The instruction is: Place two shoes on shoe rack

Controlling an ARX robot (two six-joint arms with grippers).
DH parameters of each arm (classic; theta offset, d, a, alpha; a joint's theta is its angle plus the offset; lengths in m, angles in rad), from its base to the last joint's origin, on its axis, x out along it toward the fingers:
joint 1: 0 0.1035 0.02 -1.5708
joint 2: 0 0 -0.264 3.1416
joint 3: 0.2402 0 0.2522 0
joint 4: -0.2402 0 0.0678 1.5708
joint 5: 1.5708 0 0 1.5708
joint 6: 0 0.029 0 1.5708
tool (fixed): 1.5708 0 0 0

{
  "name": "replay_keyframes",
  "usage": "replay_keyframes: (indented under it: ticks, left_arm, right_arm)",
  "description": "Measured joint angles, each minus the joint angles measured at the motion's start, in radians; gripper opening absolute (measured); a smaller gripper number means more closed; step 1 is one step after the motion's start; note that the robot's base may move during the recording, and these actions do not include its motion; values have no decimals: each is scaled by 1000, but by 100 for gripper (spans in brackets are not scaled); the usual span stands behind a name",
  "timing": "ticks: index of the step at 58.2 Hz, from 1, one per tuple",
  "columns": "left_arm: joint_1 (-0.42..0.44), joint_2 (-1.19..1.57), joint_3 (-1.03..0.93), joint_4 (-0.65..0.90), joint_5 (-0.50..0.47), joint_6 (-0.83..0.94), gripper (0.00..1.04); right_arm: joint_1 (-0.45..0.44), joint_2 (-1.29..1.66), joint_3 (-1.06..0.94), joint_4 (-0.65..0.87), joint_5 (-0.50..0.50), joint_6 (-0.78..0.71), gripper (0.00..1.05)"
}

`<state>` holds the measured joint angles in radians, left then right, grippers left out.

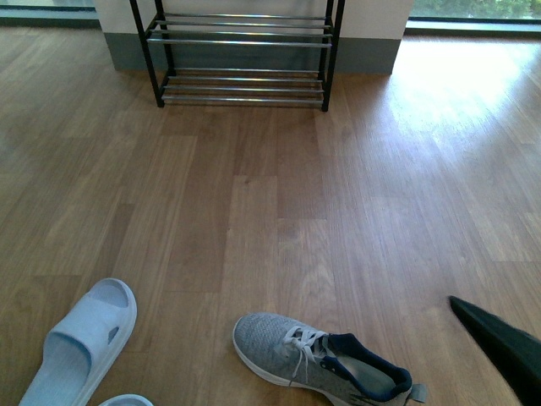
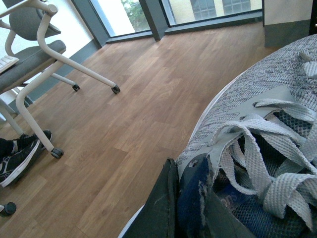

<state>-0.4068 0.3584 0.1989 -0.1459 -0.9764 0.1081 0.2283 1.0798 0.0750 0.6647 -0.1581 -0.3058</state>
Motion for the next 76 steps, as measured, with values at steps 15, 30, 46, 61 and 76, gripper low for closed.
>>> replay_keyframes:
  ticks: [15,30,46,61,76]
  left_arm:
    - [0,0,0,0,0,0,2]
    - [0,0,0,0,0,0,2]
    - [0,0,0,0,0,0,2]
    - [0,0,0,0,0,0,2]
    - [0,0,0,0,0,0,2]
  right_arm:
    - [-84,767,238,209,-31,-97,95]
    - [-113,1126,431,204,-4,-193,95]
    - [-134,1376,592,225,48,-344,95]
    - [-131,1456,720,154,59,-370,95]
    - [-139,1549,779,118,83,-404,95]
